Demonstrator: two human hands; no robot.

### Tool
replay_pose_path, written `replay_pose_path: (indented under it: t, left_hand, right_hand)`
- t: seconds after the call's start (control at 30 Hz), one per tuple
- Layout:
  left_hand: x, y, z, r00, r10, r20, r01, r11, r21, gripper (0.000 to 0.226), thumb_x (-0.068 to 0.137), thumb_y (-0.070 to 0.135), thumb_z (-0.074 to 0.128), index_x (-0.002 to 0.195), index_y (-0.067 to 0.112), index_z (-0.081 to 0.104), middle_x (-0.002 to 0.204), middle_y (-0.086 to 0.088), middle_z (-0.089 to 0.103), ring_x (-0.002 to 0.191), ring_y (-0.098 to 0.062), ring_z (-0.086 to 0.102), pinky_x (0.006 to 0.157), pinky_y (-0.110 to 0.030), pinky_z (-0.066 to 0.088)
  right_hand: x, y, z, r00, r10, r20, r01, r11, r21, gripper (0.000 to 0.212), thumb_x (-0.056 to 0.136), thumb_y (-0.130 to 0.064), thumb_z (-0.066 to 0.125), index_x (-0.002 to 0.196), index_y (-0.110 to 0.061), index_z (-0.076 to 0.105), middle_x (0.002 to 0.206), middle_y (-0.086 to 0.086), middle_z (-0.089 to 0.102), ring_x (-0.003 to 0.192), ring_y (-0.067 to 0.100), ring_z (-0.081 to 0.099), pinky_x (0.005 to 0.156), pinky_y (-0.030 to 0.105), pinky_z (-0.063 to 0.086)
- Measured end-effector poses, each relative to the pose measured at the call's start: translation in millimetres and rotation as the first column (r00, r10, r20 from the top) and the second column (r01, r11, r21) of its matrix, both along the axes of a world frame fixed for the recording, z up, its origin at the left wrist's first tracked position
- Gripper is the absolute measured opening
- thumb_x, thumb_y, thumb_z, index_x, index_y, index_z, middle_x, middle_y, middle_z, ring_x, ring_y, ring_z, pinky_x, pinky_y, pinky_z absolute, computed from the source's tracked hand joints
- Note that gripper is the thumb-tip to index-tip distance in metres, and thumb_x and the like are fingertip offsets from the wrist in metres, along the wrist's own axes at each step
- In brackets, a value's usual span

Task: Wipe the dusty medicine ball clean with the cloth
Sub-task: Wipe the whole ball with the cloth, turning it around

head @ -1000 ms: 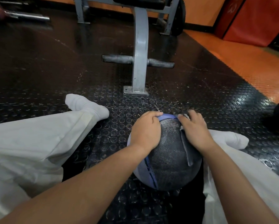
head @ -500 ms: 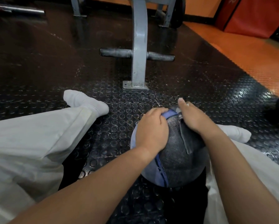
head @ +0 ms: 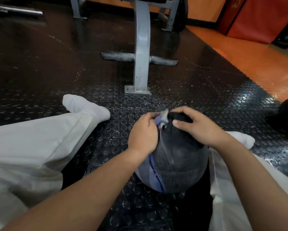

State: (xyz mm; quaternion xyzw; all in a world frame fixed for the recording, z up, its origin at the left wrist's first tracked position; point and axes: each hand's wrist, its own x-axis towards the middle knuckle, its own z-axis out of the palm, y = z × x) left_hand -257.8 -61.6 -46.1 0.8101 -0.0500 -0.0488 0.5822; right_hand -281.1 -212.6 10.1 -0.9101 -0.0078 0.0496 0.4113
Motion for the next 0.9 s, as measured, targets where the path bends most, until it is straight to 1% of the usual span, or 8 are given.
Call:
replay_pose_path:
  t: [0.07, 0.2, 0.33, 0.4, 0.53, 0.73, 0.83, 0.9]
  left_hand:
    - [-1.5, -4.5, 1.2, 1.000, 0.002, -0.001, -0.002, 1.000, 0.022, 0.038, 0.104, 0.020, 0.030, 0.126, 0.028, 0.060, 0.131, 0.009, 0.058, 0.114, -0.008, 0.052, 0.094, -0.025, 0.040]
    - [-6.0, -12.7, 6.4, 0.998, 0.008, 0.062, -0.012, 0.998, 0.068, 0.040, 0.104, 0.016, 0.029, 0.130, 0.024, 0.058, 0.136, 0.010, 0.054, 0.121, -0.006, 0.048, 0.097, -0.018, 0.034]
    - [-1.0, -16.1, 6.8, 0.998, 0.009, 0.059, -0.014, 0.996, 0.088, 0.038, 0.103, 0.017, 0.030, 0.127, 0.024, 0.060, 0.132, 0.006, 0.057, 0.116, -0.013, 0.052, 0.097, -0.029, 0.041]
    - [2.5, -14.1, 4.4, 0.999, -0.006, 0.037, 0.003, 0.998, 0.059, 0.036, 0.103, 0.018, 0.032, 0.124, 0.024, 0.061, 0.128, 0.004, 0.060, 0.112, -0.015, 0.055, 0.093, -0.034, 0.045]
    - [3.4, -4.0, -3.8, 1.000, -0.030, 0.003, 0.030, 0.999, -0.015, 0.035, 0.103, 0.019, 0.032, 0.120, 0.026, 0.061, 0.121, 0.001, 0.064, 0.104, -0.017, 0.060, 0.082, -0.033, 0.047]
    - [-4.0, -3.5, 3.9, 0.998, -0.027, 0.049, 0.024, 0.998, 0.063, 0.039, 0.104, 0.017, 0.029, 0.128, 0.027, 0.059, 0.133, 0.013, 0.055, 0.110, -0.001, 0.048, 0.092, -0.018, 0.035]
    - [-7.5, -6.4, 4.2, 0.998, 0.007, 0.060, -0.012, 0.998, 0.069, 0.038, 0.103, 0.016, 0.030, 0.125, 0.025, 0.060, 0.130, 0.011, 0.056, 0.105, -0.001, 0.047, 0.089, -0.019, 0.035]
    - [-5.5, -7.5, 3.5, 0.998, 0.025, 0.056, -0.030, 0.996, 0.082, 0.036, 0.103, 0.016, 0.031, 0.122, 0.023, 0.060, 0.123, 0.007, 0.059, 0.102, -0.008, 0.051, 0.084, -0.025, 0.038]
  right_hand:
    - [5.1, -13.8, -11.9, 0.970, -0.202, 0.135, 0.213, 0.974, -0.072, 0.015, 0.096, -0.017, 0.052, 0.108, -0.025, 0.056, 0.107, -0.002, 0.060, 0.106, 0.019, 0.055, 0.080, 0.027, 0.040]
    - [3.1, -23.2, -21.2, 0.870, -0.480, 0.114, 0.491, 0.866, -0.099, 0.029, 0.098, -0.028, 0.046, 0.127, -0.023, 0.044, 0.126, 0.005, 0.055, 0.114, 0.029, 0.053, 0.083, 0.032, 0.036]
    - [-11.4, 8.3, -11.3, 0.896, -0.339, 0.285, 0.435, 0.796, -0.421, 0.039, 0.084, -0.061, 0.053, 0.102, -0.027, 0.053, 0.104, 0.000, 0.044, 0.094, 0.027, 0.056, 0.075, 0.033, 0.040]
    - [-16.0, 24.7, -6.5, 0.917, -0.172, 0.360, 0.350, 0.778, -0.522, 0.036, 0.085, -0.060, 0.054, 0.098, -0.027, 0.055, 0.096, -0.005, 0.039, 0.084, 0.024, 0.055, 0.065, 0.030, 0.035]
    - [-11.2, 30.2, -5.8, 0.909, -0.070, 0.412, 0.289, 0.817, -0.499, 0.021, 0.093, -0.047, 0.051, 0.094, -0.029, 0.062, 0.090, -0.008, 0.048, 0.084, 0.019, 0.056, 0.062, 0.028, 0.033]
    - [2.4, 0.5, -5.6, 0.838, -0.445, 0.316, 0.543, 0.741, -0.397, 0.026, 0.095, -0.043, 0.048, 0.099, -0.025, 0.067, 0.100, 0.009, 0.066, 0.091, 0.032, 0.059, 0.068, 0.032, 0.040]
    - [-5.1, 9.9, -5.2, 0.893, -0.256, 0.371, 0.442, 0.659, -0.609, 0.043, 0.096, -0.052, 0.038, 0.115, -0.023, 0.064, 0.107, 0.012, 0.054, 0.091, 0.036, 0.060, 0.066, 0.033, 0.036]
    - [-12.3, 27.1, -3.0, 0.918, -0.093, 0.386, 0.347, 0.662, -0.665, 0.048, 0.093, -0.059, 0.038, 0.114, -0.023, 0.063, 0.111, 0.011, 0.046, 0.089, 0.035, 0.060, 0.065, 0.033, 0.038]
